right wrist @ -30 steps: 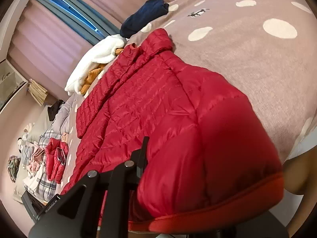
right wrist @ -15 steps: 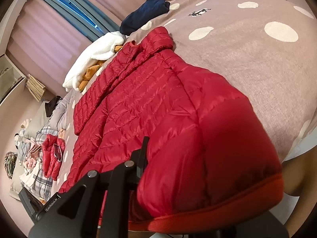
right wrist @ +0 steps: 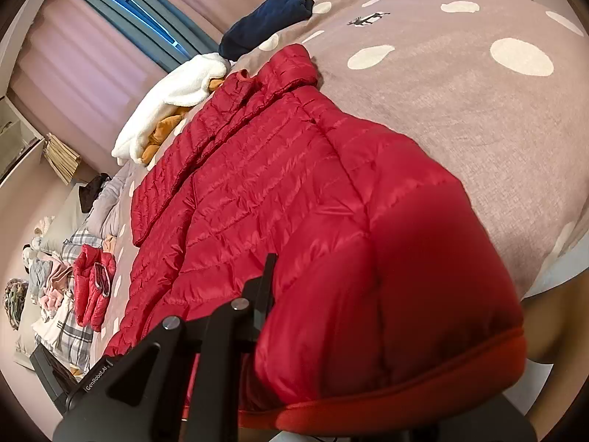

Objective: Fold large clothes

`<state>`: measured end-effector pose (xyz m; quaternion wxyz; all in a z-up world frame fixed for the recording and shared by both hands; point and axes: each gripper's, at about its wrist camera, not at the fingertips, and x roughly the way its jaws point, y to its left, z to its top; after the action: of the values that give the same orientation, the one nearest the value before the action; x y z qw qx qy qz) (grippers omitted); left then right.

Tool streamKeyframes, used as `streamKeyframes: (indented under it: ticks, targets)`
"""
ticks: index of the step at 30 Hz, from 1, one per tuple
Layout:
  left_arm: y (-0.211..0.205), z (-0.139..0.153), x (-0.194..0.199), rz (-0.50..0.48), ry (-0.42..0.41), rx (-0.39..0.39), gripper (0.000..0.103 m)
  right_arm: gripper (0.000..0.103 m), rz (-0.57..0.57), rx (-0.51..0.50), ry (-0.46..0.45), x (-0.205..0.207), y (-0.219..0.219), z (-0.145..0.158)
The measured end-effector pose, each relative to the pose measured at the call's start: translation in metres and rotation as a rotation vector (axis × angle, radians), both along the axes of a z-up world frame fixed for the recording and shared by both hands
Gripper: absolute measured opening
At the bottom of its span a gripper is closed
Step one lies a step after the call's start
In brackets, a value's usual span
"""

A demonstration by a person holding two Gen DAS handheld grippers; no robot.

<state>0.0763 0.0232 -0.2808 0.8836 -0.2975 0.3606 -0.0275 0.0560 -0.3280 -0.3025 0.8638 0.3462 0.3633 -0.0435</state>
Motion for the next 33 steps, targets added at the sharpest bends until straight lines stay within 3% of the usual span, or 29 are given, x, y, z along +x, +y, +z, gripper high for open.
streamKeyframes:
  ticks: [10, 18, 33]
  targets:
    - [-0.004, 0.012, -0.006, 0.003, -0.031, 0.059, 0.016, 0.016, -0.002, -0.044, -0.004, -0.001, 0.004, 0.009]
    - [-0.007, 0.049, -0.018, 0.0, -0.136, 0.113, 0.017, 0.016, -0.007, -0.101, -0.118, -0.013, 0.006, 0.048]
    - [-0.001, 0.107, -0.044, 0.002, -0.318, 0.094, 0.017, 0.016, 0.0, -0.142, -0.284, -0.039, 0.005, 0.11]
